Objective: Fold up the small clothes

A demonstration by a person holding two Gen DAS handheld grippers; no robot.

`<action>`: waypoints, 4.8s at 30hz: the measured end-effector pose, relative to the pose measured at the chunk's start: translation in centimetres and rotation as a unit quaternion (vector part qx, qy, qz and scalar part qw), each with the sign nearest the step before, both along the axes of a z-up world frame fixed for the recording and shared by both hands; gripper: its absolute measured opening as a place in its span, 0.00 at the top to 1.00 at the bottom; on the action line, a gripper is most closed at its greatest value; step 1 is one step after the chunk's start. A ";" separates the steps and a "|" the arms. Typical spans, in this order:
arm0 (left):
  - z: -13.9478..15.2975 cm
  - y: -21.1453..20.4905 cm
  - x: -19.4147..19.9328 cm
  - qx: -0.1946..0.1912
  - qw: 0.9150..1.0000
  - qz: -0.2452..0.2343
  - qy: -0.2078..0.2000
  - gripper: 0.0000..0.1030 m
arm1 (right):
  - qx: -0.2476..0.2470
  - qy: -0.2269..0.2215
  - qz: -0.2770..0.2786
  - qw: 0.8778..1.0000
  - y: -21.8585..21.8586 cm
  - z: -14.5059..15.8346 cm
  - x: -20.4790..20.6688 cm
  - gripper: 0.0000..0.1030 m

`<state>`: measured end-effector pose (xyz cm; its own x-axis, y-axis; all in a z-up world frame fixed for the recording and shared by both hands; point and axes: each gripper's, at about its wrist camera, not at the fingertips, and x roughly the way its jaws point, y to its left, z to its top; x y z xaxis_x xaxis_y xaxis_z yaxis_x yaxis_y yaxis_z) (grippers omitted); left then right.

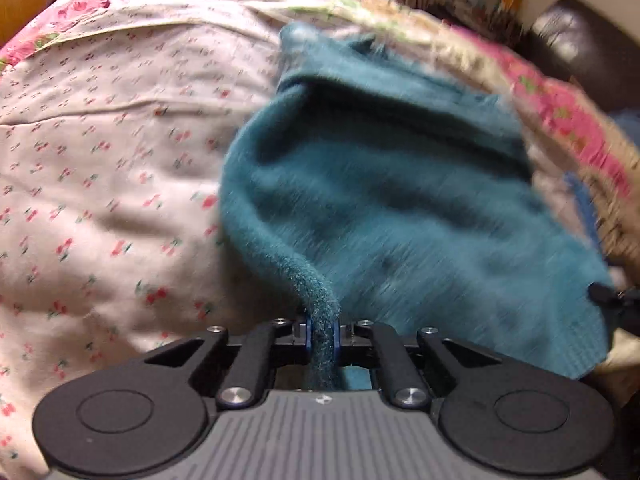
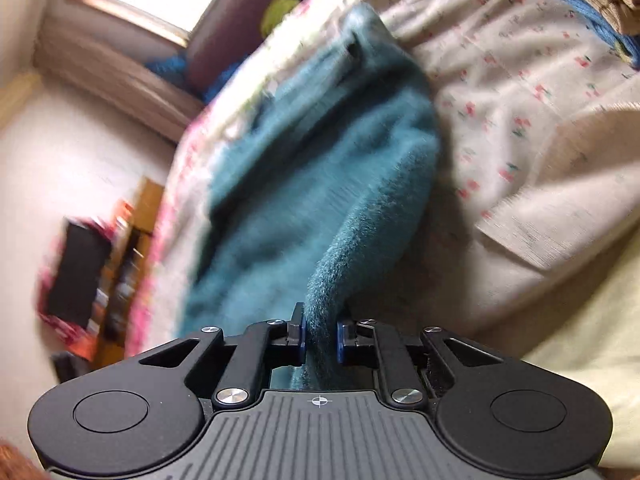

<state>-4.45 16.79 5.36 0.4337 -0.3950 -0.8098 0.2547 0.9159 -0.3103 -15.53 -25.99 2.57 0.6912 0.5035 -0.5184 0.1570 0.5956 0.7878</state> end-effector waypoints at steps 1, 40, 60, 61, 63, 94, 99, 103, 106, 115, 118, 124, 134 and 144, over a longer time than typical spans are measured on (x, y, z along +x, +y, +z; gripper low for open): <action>0.8 -0.1 0.6 -0.019 1.000 0.000 -0.007 0.80 | 0.011 -0.012 -0.005 1.000 -0.1 0.7 0.4 0.87; -3.7 1.3 28.1 -0.265 0.921 0.278 0.064 0.66 | -0.239 -0.045 -0.154 0.958 -4.4 1.2 22.5 0.46; -3.8 2.6 30.7 -0.345 0.884 0.303 0.090 0.21 | -0.287 -0.029 -0.102 0.952 -2.4 0.1 19.8 0.85; -3.8 2.8 30.8 -0.346 0.879 0.315 0.091 0.13 | -0.286 -0.028 -0.103 0.952 -2.4 0.1 19.8 0.85; -3.8 3.1 31.0 -0.358 0.874 0.315 0.090 0.10 | -0.284 -0.025 -0.104 0.953 -2.5 -0.1 19.8 0.85; -2.9 -2.5 18.9 0.081 0.986 0.072 -0.128 0.17 | -0.270 -0.029 -0.067 0.960 -3.0 -1.5 18.7 0.26; -3.4 -2.0 20.1 0.059 0.989 0.080 -0.108 0.09 | -0.271 -0.018 -0.064 0.960 -2.5 -2.5 20.1 0.16; -3.5 -1.6 19.3 0.058 0.990 0.059 -0.112 0.09 | -0.267 -0.018 -0.046 0.962 -3.0 -2.6 19.7 0.16; -4.1 -2.5 19.7 0.066 0.990 0.051 -0.114 0.01 | -0.253 -0.014 -0.056 0.966 -3.0 -3.4 20.0 0.12; -5.0 -2.6 20.6 0.039 0.994 0.062 -0.078 0.00 | -0.203 -0.004 -0.079 0.976 -3.7 -4.5 20.5 0.12; -4.3 -2.3 19.7 0.018 0.996 0.050 -0.076 0.16 | -0.181 -0.005 -0.081 0.980 -4.3 -4.1 19.7 0.28; -4.4 -3.8 20.9 0.029 0.996 0.030 -0.073 0.22 | -0.158 -0.003 -0.078 0.984 -4.6 -4.5 20.2 0.35; -4.1 -3.0 19.3 0.007 0.998 0.022 -0.051 0.47 | -0.161 -0.012 -0.075 0.984 -4.5 -2.4 18.6 0.62; -2.4 -4.9 17.5 0.080 0.990 0.016 -0.116 0.48 | -0.141 0.000 -0.100 0.985 -5.3 -3.2 18.1 0.58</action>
<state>13.03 11.92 2.92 0.6261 -0.2525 -0.7377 0.2718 0.9575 -0.0970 2.59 -31.28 -0.67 0.7624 0.1930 -0.6177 0.2928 0.7482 0.5953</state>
